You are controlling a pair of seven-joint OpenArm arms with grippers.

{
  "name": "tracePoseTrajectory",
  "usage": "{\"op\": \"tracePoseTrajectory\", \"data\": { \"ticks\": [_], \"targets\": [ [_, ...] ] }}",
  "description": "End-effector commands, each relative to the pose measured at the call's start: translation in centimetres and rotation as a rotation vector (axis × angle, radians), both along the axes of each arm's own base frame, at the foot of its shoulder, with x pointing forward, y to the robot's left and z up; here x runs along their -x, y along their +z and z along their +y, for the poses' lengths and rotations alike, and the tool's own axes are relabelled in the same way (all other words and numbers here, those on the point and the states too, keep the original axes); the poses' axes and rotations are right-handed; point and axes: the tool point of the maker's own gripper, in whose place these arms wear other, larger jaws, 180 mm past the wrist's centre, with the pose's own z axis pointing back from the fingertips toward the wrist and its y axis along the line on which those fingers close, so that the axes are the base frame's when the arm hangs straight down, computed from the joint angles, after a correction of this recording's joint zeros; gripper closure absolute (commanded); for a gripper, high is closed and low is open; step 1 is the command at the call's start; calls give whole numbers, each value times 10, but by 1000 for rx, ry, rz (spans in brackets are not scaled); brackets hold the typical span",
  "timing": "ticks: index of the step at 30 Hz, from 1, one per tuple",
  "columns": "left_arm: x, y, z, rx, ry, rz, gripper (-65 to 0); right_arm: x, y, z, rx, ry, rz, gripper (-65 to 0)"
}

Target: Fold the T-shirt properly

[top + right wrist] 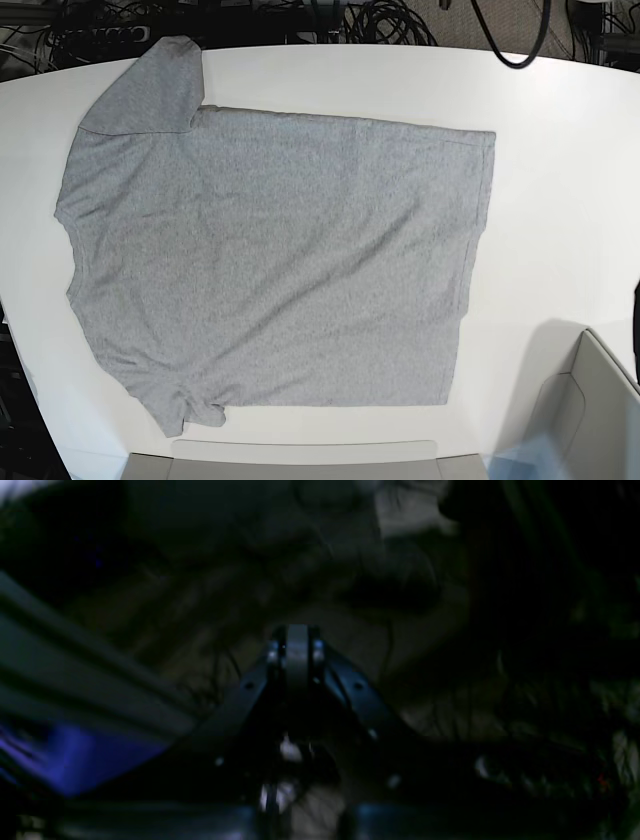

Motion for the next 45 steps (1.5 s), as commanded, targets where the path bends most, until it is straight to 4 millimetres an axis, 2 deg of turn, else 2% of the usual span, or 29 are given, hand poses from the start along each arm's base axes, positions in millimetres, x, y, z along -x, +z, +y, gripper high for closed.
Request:
{"op": "tracePoseTrajectory", "data": {
  "ticks": [1,3,6,11,15,20,24,28,33,37,40,42,45],
  "targets": [
    [5,17,1,-8,-7,-43,-10,7,16,0,-11,-9,-24,-1],
    [-2,33,-1,-9,-16,-93,-39,-4,39,-5,-41,-56,-53,-1],
    [-9,48,-2,-9,-24,-140,-96,-19,60,-24,-106,-147,-27,-23],
    [-13,52,-4,-5,-28,-160,-117,-39,83,-66,-234,-245,42,-170],
    [-14,52,-6,0,-32,-162,-117,-46,85,-95,-252,-261,78,-254],
    [-14,52,-6,-1,-31,-162,-118,-49,81,-124,-301,-374,100,-262],
    [-14,52,-6,-1,-31,-162,-118,-60,81,-140,-332,-426,91,-262],
    [-15,52,-6,0,-33,-164,-118,-67,84,-144,-332,-418,85,-262],
    [-15,48,-4,-5,-32,-140,-118,-86,86,-143,-345,-400,45,-262],
    [-15,46,-4,-2,-31,-132,-118,-110,72,-129,-384,-354,103,-262],
    [-15,46,-4,-5,-30,-132,-118,-119,61,-117,-426,-355,128,-262],
    [-15,47,-2,-10,-30,-132,-118,-120,57,-109,-457,-376,130,-262],
    [-15,47,-1,-11,-26,-133,-118,-120,54,-112,-469,-415,128,-262]
  ]
}}
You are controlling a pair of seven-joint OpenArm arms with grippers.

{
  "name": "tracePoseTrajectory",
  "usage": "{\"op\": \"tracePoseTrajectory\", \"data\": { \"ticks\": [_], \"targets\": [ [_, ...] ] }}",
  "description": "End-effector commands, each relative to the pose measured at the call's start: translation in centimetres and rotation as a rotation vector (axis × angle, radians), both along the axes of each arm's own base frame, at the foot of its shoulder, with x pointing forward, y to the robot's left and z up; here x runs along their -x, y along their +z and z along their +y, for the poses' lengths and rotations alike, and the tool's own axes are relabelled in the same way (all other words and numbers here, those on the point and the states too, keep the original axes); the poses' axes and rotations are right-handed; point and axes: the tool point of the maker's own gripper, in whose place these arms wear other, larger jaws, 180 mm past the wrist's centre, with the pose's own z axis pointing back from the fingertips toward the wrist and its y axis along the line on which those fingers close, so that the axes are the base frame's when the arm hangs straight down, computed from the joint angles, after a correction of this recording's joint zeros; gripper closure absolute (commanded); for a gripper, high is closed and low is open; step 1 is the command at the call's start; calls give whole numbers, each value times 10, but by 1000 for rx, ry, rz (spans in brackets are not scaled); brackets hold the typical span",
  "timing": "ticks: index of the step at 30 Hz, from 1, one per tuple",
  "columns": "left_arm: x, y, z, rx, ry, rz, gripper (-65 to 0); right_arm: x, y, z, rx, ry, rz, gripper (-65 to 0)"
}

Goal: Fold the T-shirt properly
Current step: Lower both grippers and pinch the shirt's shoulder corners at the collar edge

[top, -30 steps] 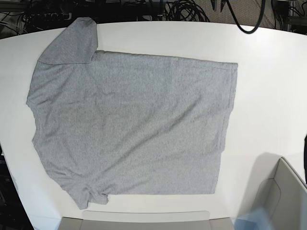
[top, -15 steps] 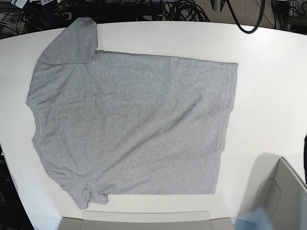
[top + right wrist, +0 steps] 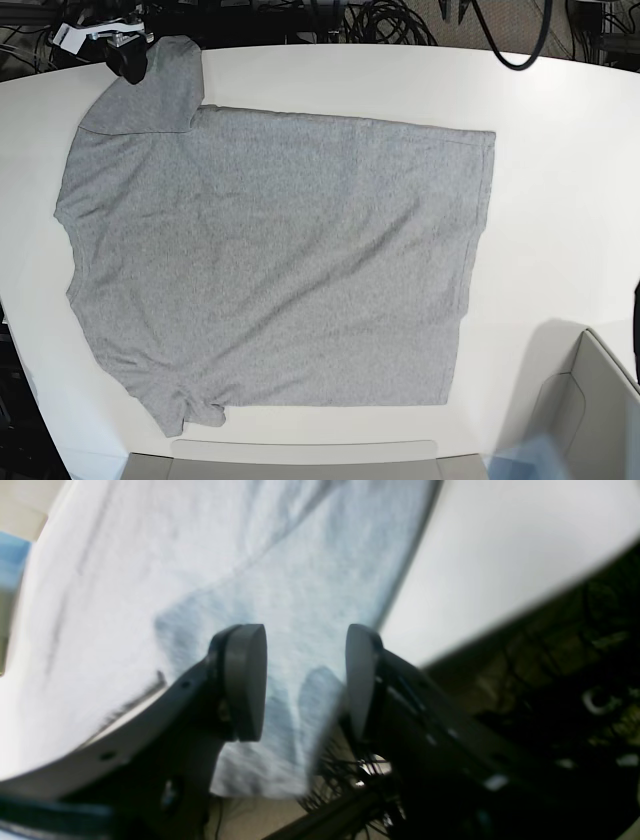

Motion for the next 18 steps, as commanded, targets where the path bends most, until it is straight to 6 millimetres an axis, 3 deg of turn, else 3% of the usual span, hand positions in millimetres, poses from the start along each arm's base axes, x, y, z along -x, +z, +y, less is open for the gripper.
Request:
{"op": "tracePoseTrajectory", "data": {
  "ticks": [1,12,18],
  "targets": [
    [6,6,2,-8,-3,-10,-118,-4,6,-6,8,-14,-23,-262],
    [6,6,2,-9,-4,-10,-118,-27,-6,-20,-36,-26,39,-262],
    [6,7,3,-11,-3,-15,-119,-19,-21,-14,-60,-32,82,-261]
  ]
}}
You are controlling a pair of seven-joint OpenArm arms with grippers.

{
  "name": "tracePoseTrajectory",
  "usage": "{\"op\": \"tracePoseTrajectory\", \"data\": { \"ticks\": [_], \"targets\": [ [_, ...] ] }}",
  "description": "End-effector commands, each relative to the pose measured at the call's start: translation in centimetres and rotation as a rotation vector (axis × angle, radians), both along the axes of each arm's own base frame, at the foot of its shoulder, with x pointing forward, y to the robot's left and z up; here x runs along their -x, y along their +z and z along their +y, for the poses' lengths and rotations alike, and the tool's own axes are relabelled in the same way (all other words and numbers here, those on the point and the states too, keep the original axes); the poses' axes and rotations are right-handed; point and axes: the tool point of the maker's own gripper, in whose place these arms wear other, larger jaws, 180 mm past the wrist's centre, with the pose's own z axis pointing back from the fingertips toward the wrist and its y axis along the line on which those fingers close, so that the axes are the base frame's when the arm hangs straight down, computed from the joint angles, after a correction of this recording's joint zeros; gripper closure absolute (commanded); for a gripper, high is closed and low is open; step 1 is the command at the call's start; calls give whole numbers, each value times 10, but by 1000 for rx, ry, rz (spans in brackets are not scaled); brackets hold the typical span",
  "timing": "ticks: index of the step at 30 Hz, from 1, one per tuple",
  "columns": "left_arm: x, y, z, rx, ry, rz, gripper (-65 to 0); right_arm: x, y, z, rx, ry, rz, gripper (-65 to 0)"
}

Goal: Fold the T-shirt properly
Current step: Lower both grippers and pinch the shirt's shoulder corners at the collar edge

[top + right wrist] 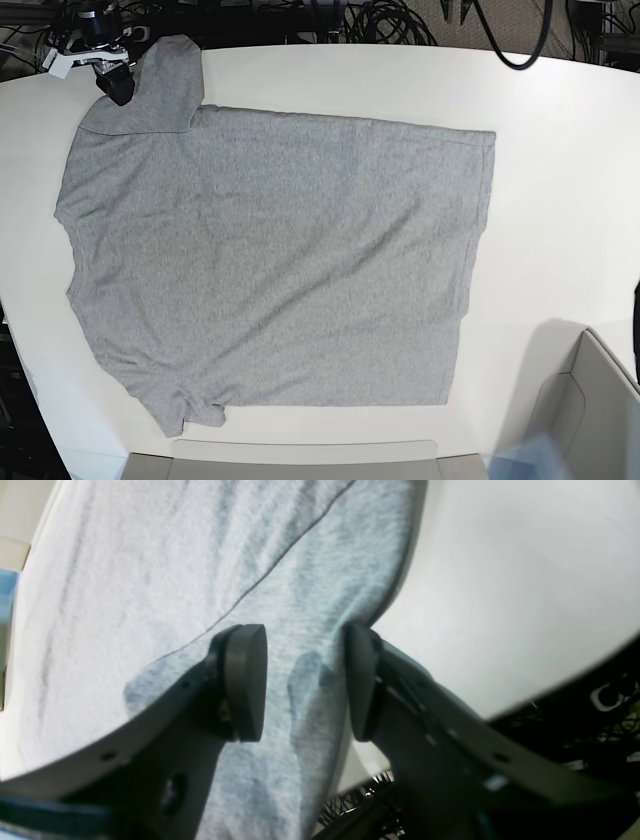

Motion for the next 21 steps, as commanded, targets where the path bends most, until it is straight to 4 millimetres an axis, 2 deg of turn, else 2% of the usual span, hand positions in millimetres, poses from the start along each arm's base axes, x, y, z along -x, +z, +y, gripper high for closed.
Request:
{"op": "tracePoseTrajectory", "data": {
  "ticks": [1,9,14,18,21],
  "targets": [
    [6,7,2,-8,-2,-15,-119,11,-9,9,-22,12,47,-261],
    [15,12,1,-6,-2,-16,-119,16,-22,80,-66,178,69,-261],
    [15,26,-3,1,-13,-40,-119,17,-23,87,-52,192,66,-261],
    [4,43,1,9,17,-103,-122,12,-21,85,-46,198,58,-261],
    [-2,58,10,68,108,-156,-169,10,-20,83,-36,208,56,-261]
  ]
}}
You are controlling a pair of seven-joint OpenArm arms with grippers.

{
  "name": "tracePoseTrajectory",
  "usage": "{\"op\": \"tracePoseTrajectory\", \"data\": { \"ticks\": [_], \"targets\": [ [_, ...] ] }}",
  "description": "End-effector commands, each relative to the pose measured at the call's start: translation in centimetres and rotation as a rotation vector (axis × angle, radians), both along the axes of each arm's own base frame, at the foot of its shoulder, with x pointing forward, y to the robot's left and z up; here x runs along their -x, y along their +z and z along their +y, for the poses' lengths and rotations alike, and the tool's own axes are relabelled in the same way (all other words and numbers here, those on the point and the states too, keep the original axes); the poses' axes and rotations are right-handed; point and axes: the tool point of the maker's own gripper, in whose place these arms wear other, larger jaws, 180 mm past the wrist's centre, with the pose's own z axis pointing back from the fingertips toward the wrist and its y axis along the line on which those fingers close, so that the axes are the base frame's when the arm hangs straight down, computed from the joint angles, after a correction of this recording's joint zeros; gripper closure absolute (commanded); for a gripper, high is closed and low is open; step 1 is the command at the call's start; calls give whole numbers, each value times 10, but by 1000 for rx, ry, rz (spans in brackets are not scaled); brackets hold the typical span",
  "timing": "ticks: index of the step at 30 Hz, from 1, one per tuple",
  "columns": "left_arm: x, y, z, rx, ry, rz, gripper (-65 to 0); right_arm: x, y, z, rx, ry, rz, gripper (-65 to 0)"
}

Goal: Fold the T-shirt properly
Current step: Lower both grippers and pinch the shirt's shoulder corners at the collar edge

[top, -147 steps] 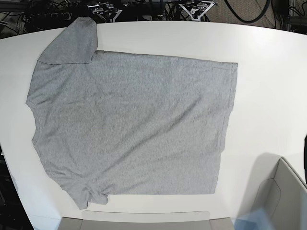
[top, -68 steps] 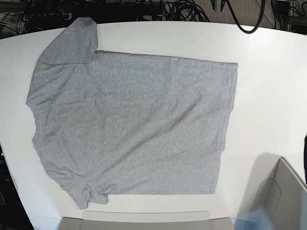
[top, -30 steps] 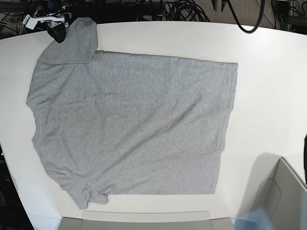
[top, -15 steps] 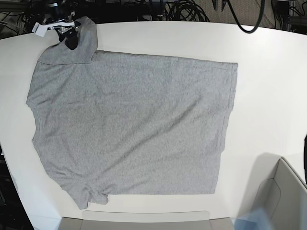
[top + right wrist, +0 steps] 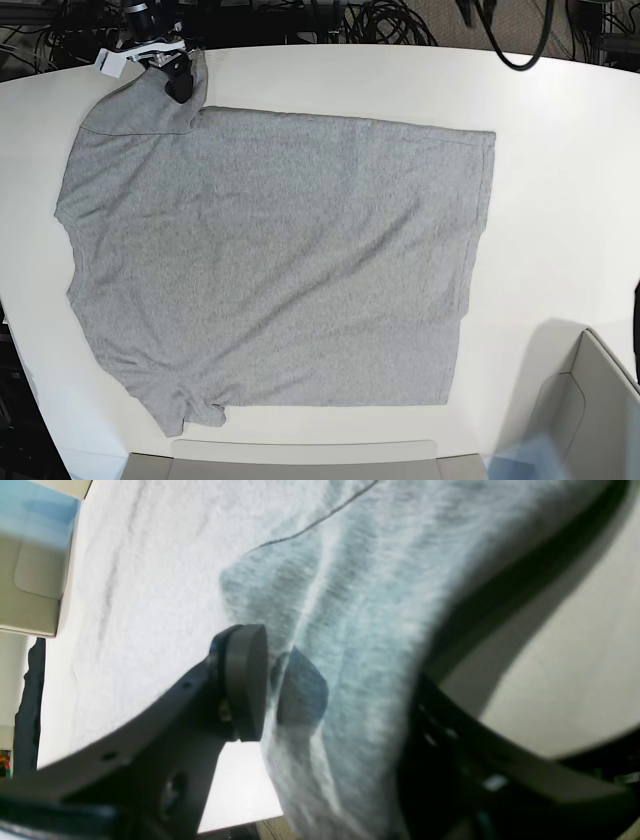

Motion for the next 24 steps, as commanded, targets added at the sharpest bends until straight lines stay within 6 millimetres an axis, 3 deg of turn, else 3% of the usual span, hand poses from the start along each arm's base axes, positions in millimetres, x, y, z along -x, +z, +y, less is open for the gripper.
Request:
{"op": "tracePoseTrajectory", "data": {
  "ticks": [1,4,8,11,18,24],
  "targets": [
    [7,14,-3,16,-16,-27,-186,14,-12,-3,26,32,85,-261],
    [-1,29,-8,98,-60,-42,-201,14,-13,-5,31,38,90,-261],
    [-23,24,-18,199,-169,55,-201,14,-14,-6,34,40,91,-261],
    [-59,19,-20,279,-174,90,-201,13,-13,-7,36,40,89,-261],
    [-123,-9,0,483,-89,280,-203,12,-13,-12,52,55,90,-261],
    [-151,-31,17,666,1,385,-203,12,-11,-22,76,51,91,-261]
  ]
}}
